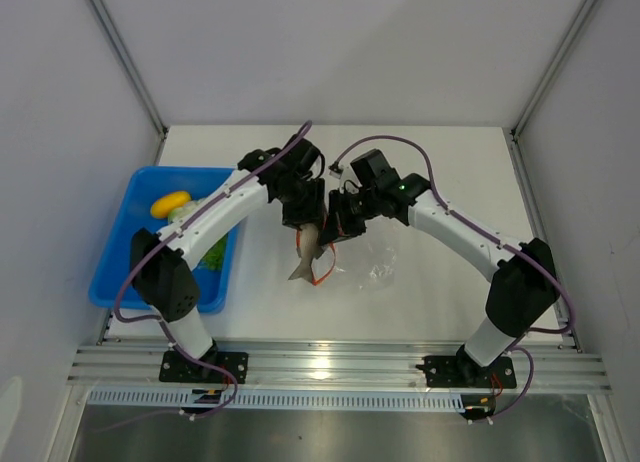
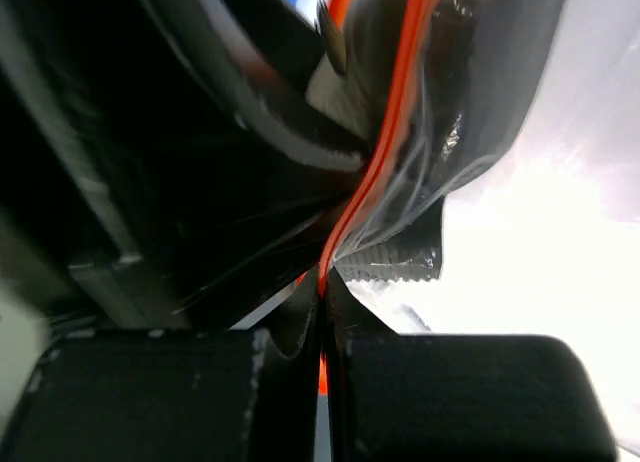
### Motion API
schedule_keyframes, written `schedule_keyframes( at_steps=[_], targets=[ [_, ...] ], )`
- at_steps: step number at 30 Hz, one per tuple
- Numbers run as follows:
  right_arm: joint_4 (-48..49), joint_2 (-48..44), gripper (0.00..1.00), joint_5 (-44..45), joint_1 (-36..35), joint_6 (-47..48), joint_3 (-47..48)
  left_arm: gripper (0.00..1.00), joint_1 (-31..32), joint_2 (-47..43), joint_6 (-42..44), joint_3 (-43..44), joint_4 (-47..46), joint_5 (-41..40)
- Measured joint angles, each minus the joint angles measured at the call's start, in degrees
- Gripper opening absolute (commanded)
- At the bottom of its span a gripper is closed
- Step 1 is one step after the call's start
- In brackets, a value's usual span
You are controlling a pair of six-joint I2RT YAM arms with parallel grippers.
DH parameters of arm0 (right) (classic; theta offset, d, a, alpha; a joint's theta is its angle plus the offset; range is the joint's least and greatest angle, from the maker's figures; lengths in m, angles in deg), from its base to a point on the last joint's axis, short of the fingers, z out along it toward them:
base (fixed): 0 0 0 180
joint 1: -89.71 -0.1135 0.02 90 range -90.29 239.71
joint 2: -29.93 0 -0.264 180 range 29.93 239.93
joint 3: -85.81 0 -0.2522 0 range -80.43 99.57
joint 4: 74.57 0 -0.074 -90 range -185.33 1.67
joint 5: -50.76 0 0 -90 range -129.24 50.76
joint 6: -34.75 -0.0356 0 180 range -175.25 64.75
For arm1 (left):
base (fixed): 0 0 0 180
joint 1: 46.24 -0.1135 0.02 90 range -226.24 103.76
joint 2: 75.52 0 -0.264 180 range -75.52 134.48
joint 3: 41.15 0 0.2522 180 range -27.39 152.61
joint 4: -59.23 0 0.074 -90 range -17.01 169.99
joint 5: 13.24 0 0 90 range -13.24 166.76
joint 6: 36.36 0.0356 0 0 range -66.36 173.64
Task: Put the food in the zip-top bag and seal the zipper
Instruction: Place the fake fish in the zipper food storage bag.
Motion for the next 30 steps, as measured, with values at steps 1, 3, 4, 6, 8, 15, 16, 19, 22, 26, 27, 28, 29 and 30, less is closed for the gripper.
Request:
schedule_keyframes(
  at_steps=[1, 3, 4, 6, 8, 15, 16, 19, 22, 26, 27, 28, 29, 30],
  targets=[
    [-0.55, 0.24, 0.00, 0.33, -0.28, 0.17, 0.28, 0.01, -0.17, 0.66, 0.07, 1.49, 0.59, 0.07],
    [-1.07, 0.52, 0.00, 1.29, -0.74, 0.96, 0.68, 0.01, -0.81, 2.43, 0.42, 4.52, 2.08, 0.44],
    [-1.14, 0.55, 0.00, 1.84, -0.92, 1.20, 0.70, 0.01, -1.20, 3.13, 0.46, 5.38, 2.71, 0.70],
    [-1.31, 0.59, 0.00, 2.54, -1.25, 1.57, 0.70, 0.09, -2.03, 4.17, 0.44, 6.10, 3.76, 1.60],
    [-1.27, 0.63, 0.00, 2.78, -1.51, 1.57, 0.70, 0.19, -2.73, 4.85, 0.44, 6.12, 4.31, 2.45],
    [-1.22, 1.16, 0.00, 2.21, -1.57, 1.46, 0.70, 0.61, -3.50, 5.68, 0.44, 6.12, 4.92, 4.92],
    [-1.18, 1.20, 0.00, 1.84, -1.36, 1.31, 0.70, 0.65, -3.50, 5.68, 0.39, 6.12, 4.92, 4.92],
    [-0.98, 1.20, 0.00, 0.22, -0.39, 0.79, 0.70, 0.77, -3.58, 5.64, 0.52, 6.10, 4.63, 4.76],
    [-0.76, 1.20, 0.00, -1.66, 0.87, -0.22, 0.70, 0.87, -3.80, 5.29, 0.48, 5.92, 4.02, 4.28],
    [-0.33, 1.20, 0.00, -3.87, 2.36, -1.18, 0.59, 0.88, -3.93, 3.08, 0.46, 5.29, 3.65, 3.21],
    [-0.24, 1.20, 0.00, -4.26, 2.54, -1.38, 0.59, 0.88, -3.93, 2.32, 0.46, 5.29, 3.58, 3.10],
    [-0.02, 1.20, 0.00, -4.83, 2.67, -1.66, 0.57, 0.88, -3.93, 1.31, 0.46, 5.18, 3.32, 2.78],
    [0.15, 1.20, 0.00, -5.29, 2.78, -1.77, 0.57, 0.88, -3.93, 0.20, 0.48, 4.94, 2.91, 2.32],
    [0.35, 1.20, 0.00, -5.73, 2.86, -1.81, 0.48, 0.88, -3.93, -1.03, 0.50, 4.55, 2.56, 1.86]
  ],
)
